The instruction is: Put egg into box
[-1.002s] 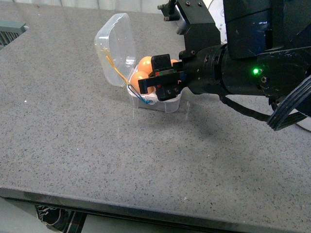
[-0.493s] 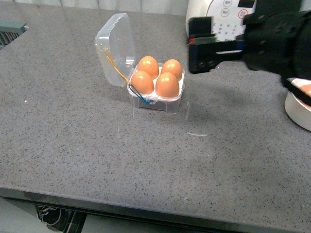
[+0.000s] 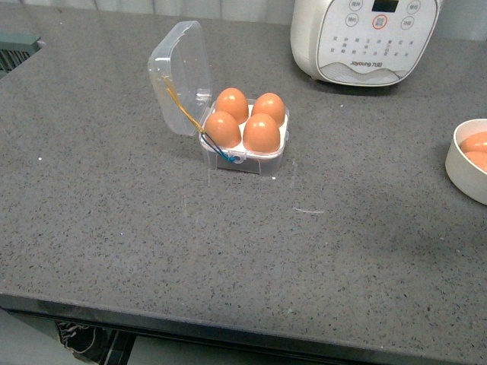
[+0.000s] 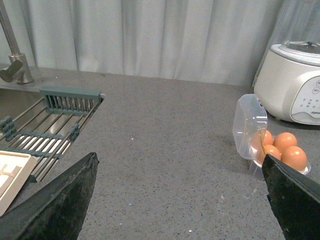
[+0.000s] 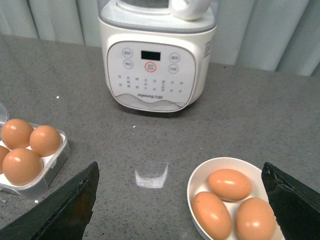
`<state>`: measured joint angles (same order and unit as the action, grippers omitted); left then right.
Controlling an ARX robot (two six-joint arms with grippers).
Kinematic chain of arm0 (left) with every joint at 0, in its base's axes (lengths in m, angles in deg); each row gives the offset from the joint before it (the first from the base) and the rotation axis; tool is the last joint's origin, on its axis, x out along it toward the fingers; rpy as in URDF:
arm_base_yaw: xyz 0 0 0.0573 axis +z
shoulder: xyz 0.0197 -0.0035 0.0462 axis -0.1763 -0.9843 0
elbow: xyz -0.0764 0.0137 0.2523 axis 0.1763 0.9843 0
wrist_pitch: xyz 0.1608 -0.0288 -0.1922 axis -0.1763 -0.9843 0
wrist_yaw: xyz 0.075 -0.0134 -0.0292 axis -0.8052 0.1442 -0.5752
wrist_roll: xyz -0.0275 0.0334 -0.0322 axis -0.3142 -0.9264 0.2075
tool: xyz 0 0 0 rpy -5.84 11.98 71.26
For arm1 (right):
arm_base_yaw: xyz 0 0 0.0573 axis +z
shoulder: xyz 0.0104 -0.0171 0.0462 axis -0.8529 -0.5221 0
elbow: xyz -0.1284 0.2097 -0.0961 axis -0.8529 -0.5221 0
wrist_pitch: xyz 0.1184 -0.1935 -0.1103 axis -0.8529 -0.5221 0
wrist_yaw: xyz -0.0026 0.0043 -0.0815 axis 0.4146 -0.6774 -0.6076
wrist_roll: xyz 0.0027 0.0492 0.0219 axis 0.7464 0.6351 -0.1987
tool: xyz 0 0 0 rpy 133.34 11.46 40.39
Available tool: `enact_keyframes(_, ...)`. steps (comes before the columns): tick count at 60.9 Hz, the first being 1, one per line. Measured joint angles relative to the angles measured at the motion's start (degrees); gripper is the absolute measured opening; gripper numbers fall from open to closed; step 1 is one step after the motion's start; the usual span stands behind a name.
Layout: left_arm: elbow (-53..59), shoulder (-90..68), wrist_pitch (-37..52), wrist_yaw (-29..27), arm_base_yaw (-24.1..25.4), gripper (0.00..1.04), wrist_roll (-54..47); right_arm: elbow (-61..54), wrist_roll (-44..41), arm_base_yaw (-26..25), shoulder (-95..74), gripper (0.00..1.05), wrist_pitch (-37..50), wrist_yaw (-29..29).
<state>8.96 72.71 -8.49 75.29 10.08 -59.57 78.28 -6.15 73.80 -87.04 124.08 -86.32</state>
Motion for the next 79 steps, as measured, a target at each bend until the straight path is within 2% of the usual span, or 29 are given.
enact_keyframes(3, 0.0, 0.0, 0.0, 0.0, 0.0, 0.98, 0.0, -1.5, -0.2, -0.6, 4.5, 0.94, -1.5, -1.3)
enact_keyframes(7, 0.0, 0.0, 0.0, 0.0, 0.0, 0.98, 0.0, -5.1, 0.2, -1.9, 8.0, 0.82, 6.0, -2.0)
enact_keyframes(10, 0.0, 0.0, 0.0, 0.0, 0.0, 0.98, 0.0, -6.6, 0.3, -2.9, 10.0, 0.73, 8.0, -1.3)
enact_keyframes(17, 0.0, 0.0, 0.0, 0.0, 0.0, 0.98, 0.0, -10.2, 0.5, -5.7, 15.4, 0.47, 6.1, 1.6)
enact_keyframes(34, 0.0, 0.0, 0.0, 0.0, 0.0, 0.98, 0.0, -13.6, 0.4, -9.3, 25.0, 0.01, 0.2, 5.0)
enact_keyframes(36, 0.0, 0.0, 0.0, 0.0, 0.0, 0.98, 0.0, -13.9, 0.6, -9.6, 26.0, 0.01, -0.6, 5.4)
enact_keyframes(40, 0.0, 0.0, 0.0, 0.0, 0.0, 0.98, 0.0, -15.3, 0.5, -12.9, 27.2, 0.01, 0.2, 9.9)
enact_keyframes(47, 0.0, 0.0, 0.0, -0.1, 0.0, 0.98, 0.0, -16.9, 0.6, -15.0, 29.6, 0.01, -1.4, 10.4)
enact_keyframes(79, 0.0, 0.0, 0.0, 0.0, 0.0, 0.98, 0.0, -16.9, 0.6, -15.1, 49.4, 0.01, -19.9, 10.7)
